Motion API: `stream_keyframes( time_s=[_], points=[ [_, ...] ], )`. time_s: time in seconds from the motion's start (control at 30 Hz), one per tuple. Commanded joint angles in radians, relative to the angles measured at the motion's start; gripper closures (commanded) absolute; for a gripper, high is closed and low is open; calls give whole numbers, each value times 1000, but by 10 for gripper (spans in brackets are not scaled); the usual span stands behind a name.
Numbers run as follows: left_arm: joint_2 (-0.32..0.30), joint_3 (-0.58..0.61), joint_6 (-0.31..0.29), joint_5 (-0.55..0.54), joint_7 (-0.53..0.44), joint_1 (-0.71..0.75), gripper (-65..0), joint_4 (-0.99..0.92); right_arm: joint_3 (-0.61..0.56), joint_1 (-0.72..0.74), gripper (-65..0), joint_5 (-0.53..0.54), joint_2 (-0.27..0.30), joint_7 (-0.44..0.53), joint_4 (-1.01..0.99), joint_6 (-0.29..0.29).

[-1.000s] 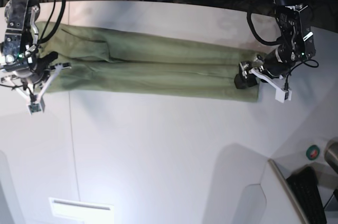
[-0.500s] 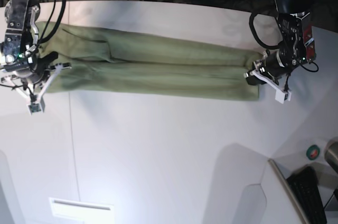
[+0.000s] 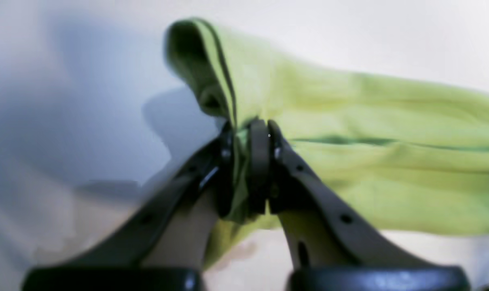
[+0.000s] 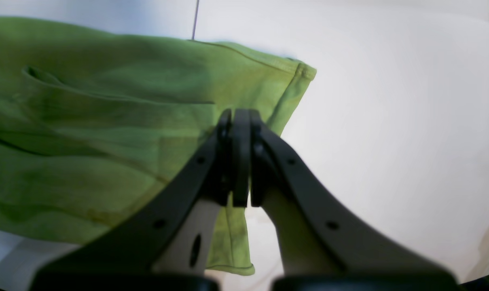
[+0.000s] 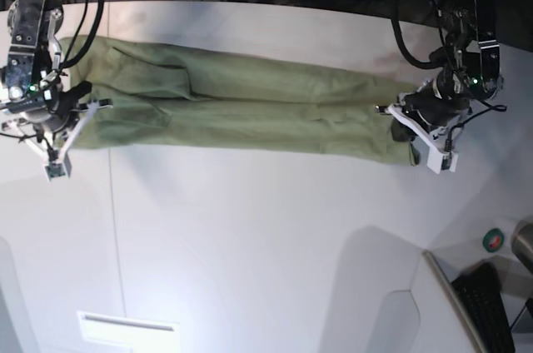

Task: Layout the t-shirt on the table in an organized manner, then fold the t-shirt properly
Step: 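Fold the strip end held by the left gripper toward the right gripper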

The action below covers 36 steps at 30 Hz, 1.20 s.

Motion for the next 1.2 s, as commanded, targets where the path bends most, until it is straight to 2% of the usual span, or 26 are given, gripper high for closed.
stream_keyframes(
  time_s=[0.0, 0.1, 0.23, 0.27, 0.6, 0.77, 1.17],
  points=[
    [-8, 24, 12, -12, -12, -1, 0, 44, 3, 9, 0, 2, 11, 13, 14, 2],
    [-6, 142, 63, -12, -12, 4, 0, 87, 3, 9, 0, 2, 11, 13, 14, 2],
    [21, 274, 167, -12, -12, -19, 0, 77, 3, 9, 0, 2, 11, 13, 14, 2],
    [29, 302, 172, -13, -12, -30, 0, 73, 3, 9, 0, 2, 11, 13, 14, 2],
    [146, 443, 172, -13, -12, -102, 0, -16, 3, 9, 0, 2, 11, 13, 14, 2],
    [196, 467, 172, -13, -15, -133, 0, -88, 3, 9, 0, 2, 11, 13, 14, 2],
    [255, 493, 172, -12, -18, -192, 0, -171, 3, 9, 0, 2, 11, 13, 14, 2]
  ],
)
